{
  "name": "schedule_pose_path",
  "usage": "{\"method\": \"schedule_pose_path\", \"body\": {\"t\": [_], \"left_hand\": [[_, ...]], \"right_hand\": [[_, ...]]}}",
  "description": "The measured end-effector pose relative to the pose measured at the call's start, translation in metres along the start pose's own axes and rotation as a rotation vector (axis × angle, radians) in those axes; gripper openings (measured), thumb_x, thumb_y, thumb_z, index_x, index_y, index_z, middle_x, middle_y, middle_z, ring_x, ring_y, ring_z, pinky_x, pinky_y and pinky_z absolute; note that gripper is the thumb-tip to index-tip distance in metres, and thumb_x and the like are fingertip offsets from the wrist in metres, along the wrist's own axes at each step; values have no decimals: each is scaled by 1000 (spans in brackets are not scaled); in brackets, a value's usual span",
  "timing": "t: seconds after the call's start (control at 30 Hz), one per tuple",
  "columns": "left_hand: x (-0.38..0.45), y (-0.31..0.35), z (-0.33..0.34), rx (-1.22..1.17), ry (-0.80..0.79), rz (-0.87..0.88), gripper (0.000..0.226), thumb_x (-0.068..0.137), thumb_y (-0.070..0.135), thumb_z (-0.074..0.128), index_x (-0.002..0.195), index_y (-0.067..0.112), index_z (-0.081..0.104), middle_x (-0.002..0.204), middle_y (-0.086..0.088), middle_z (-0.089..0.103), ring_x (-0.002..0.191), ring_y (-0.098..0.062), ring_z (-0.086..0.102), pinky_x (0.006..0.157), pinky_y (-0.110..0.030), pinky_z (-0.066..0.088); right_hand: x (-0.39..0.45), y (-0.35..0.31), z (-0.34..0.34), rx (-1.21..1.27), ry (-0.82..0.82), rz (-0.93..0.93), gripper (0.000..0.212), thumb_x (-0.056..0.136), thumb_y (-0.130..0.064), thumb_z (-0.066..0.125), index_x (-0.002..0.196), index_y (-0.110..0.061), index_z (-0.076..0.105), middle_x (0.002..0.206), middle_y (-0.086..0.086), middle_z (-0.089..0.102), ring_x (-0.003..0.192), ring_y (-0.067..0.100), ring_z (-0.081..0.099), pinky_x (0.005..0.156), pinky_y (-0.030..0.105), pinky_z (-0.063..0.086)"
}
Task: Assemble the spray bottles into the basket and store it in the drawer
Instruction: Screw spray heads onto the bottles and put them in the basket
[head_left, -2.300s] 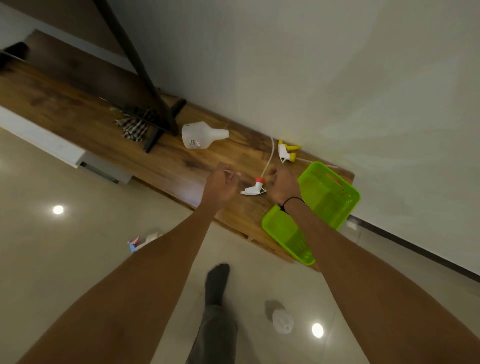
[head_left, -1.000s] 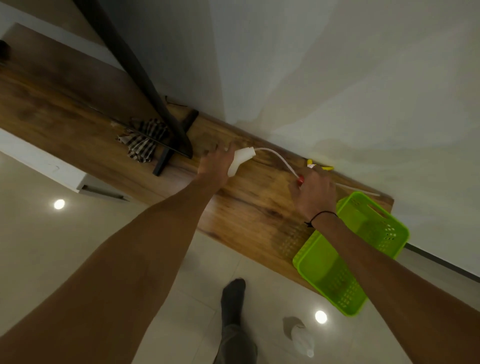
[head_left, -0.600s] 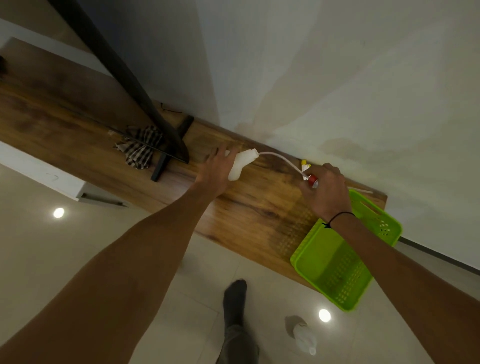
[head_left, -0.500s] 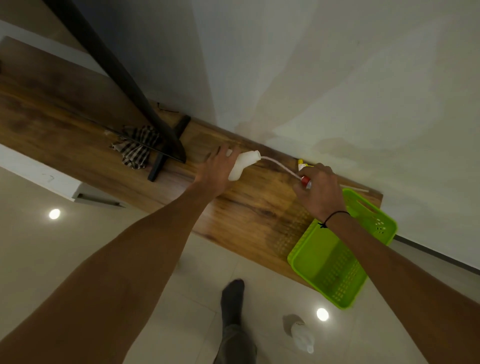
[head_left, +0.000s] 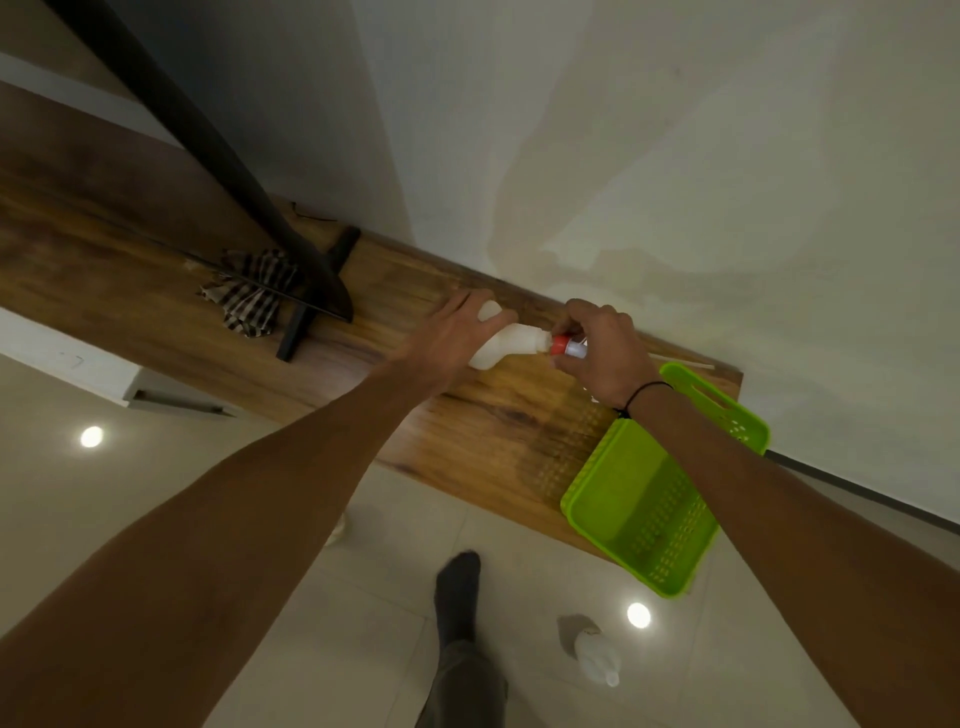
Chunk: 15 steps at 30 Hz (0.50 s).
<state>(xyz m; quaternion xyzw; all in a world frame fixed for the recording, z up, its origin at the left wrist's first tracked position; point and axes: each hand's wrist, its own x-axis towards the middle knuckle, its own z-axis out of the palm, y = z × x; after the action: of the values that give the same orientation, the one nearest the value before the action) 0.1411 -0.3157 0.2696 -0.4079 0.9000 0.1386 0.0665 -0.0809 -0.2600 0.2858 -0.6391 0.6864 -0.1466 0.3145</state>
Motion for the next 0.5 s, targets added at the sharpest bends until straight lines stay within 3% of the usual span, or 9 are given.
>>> {"method": "schedule_pose_path", "body": {"t": [0.13,0.27,0.5], "left_hand": [[4,4,-4,-20,-14,11,85,80,27,87,154,26,44,155,-11,42,141,-32,41,111,-48,49],[9,9,-2,-30,-17,37,82,79,30,87,151,28,48,152,-10,44,139,-32,43,105,-48,50],[19,17,4,-82,-35,67,81,73,28,89,146,27,55,142,-12,52,128,-33,49,97,-47,51]], "right_hand": [[-5,5,-1,48,20,-36,26,76,-10,86,96,-11,69,97,8,72,97,33,61,81,41,51],[-10,13,1,94,93,13,28,74,-10,88,96,-17,71,97,3,72,94,25,59,72,29,40],[-13,16,1,156,95,18,26,68,-10,92,88,-15,77,87,-3,68,87,20,59,66,22,41]]}}
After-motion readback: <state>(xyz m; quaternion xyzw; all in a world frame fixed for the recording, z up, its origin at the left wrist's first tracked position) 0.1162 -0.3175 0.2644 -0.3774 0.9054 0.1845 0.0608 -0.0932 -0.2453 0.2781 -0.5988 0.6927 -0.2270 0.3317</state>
